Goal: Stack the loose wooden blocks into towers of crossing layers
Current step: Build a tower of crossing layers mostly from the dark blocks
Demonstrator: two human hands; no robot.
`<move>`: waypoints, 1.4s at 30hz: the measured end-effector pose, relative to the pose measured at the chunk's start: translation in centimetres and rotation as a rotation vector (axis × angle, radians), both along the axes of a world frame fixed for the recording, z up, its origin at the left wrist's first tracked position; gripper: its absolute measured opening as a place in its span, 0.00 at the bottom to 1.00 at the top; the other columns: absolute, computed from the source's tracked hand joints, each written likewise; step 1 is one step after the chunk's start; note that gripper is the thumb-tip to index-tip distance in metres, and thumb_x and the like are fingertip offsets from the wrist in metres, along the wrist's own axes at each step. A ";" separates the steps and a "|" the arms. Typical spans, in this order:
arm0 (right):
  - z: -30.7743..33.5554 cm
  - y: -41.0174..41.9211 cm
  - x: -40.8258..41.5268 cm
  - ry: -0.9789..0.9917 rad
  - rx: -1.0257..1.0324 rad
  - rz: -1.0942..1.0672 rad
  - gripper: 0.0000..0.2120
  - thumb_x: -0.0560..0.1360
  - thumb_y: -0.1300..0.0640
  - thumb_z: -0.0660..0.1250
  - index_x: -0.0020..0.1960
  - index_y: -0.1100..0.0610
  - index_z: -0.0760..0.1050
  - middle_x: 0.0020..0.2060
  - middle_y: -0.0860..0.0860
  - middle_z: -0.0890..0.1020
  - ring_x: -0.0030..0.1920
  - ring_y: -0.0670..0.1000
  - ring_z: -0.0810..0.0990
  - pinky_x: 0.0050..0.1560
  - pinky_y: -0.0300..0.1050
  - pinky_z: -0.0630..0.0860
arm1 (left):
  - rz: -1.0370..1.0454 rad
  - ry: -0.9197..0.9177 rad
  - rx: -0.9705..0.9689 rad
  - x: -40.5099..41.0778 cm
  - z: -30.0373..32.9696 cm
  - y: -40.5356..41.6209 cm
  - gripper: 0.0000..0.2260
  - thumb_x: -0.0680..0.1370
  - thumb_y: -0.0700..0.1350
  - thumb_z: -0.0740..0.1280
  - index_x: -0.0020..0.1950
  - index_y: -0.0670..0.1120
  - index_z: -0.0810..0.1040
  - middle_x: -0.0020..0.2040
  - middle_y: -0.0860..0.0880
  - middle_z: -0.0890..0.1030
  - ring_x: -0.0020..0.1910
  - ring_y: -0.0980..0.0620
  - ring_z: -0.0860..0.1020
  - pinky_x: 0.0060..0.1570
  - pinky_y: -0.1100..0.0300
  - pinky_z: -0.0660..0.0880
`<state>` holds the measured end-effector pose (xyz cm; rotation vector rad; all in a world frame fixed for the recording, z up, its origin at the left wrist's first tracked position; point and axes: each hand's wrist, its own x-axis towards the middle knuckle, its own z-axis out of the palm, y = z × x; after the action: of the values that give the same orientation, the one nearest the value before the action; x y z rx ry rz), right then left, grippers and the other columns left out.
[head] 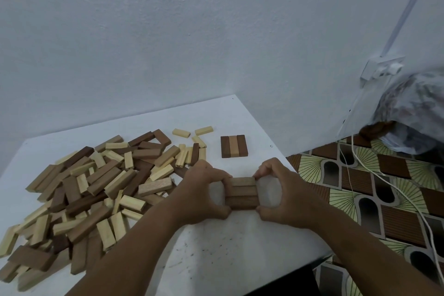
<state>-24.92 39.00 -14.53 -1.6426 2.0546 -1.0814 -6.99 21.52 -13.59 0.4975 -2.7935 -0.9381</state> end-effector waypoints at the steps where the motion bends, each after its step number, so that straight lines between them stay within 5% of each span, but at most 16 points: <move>1: 0.1 -0.2 -0.3 -0.014 -0.013 -0.006 0.28 0.61 0.51 0.78 0.55 0.44 0.67 0.53 0.40 0.77 0.57 0.45 0.77 0.54 0.50 0.76 | 0.015 0.014 -0.003 -0.2 0.1 -0.1 0.16 0.60 0.57 0.75 0.44 0.67 0.74 0.57 0.52 0.76 0.54 0.55 0.66 0.50 0.58 0.67; 6: 0.5 -2.7 -1.9 -0.041 -0.054 -0.055 0.30 0.61 0.54 0.78 0.55 0.44 0.65 0.54 0.41 0.78 0.56 0.46 0.78 0.54 0.53 0.77 | 0.087 0.071 -0.031 -2.2 0.5 -1.4 0.19 0.60 0.57 0.69 0.46 0.62 0.66 0.55 0.50 0.77 0.52 0.51 0.67 0.51 0.60 0.63; 14: 0.8 -7.6 -5.3 -0.079 -0.067 -0.091 0.27 0.62 0.59 0.77 0.54 0.47 0.65 0.54 0.41 0.80 0.56 0.44 0.78 0.52 0.43 0.76 | 0.141 0.018 -0.022 -6.1 1.0 -5.5 0.19 0.62 0.54 0.68 0.47 0.59 0.63 0.55 0.52 0.76 0.55 0.50 0.66 0.53 0.62 0.60; 21: 0.3 -10.0 -7.3 -0.085 -0.051 -0.078 0.27 0.62 0.56 0.77 0.54 0.47 0.65 0.52 0.42 0.80 0.52 0.49 0.79 0.48 0.54 0.78 | 0.166 -0.026 0.006 -8.3 0.2 -7.9 0.20 0.59 0.59 0.64 0.48 0.62 0.63 0.57 0.51 0.75 0.56 0.47 0.67 0.48 0.64 0.60; 28: -0.4 -10.1 -7.6 -0.108 -0.050 -0.095 0.26 0.61 0.52 0.76 0.53 0.45 0.66 0.51 0.41 0.80 0.52 0.47 0.79 0.48 0.52 0.78 | 0.184 -0.044 0.002 -8.7 -0.7 -7.9 0.20 0.59 0.58 0.63 0.48 0.63 0.62 0.57 0.52 0.75 0.55 0.48 0.67 0.49 0.65 0.60; 34: -0.9 -9.9 -7.7 -0.102 -0.073 -0.102 0.27 0.62 0.54 0.75 0.55 0.46 0.66 0.52 0.41 0.80 0.53 0.46 0.79 0.51 0.52 0.78 | 0.171 0.012 -0.011 -7.9 0.2 -7.4 0.28 0.69 0.50 0.74 0.64 0.61 0.64 0.62 0.61 0.72 0.63 0.56 0.65 0.62 0.51 0.63; 38: -1.3 -9.9 -7.8 -0.072 -0.067 -0.116 0.28 0.61 0.52 0.75 0.56 0.43 0.66 0.54 0.44 0.78 0.55 0.48 0.77 0.51 0.53 0.77 | 0.177 -0.010 0.022 -7.2 0.7 -7.2 0.42 0.69 0.53 0.77 0.74 0.65 0.54 0.70 0.61 0.70 0.67 0.57 0.62 0.68 0.46 0.64; 42: -1.6 -10.0 -7.8 -0.048 -0.074 -0.103 0.27 0.62 0.52 0.74 0.57 0.42 0.66 0.53 0.45 0.78 0.53 0.49 0.77 0.49 0.54 0.78 | 0.200 0.002 0.031 -7.1 1.0 -6.8 0.39 0.71 0.49 0.76 0.74 0.63 0.56 0.62 0.68 0.71 0.62 0.60 0.63 0.69 0.46 0.62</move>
<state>-32.68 28.99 -16.13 -1.5433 2.1127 -1.2325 -14.05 14.68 -12.64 0.7640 -2.6687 -0.9384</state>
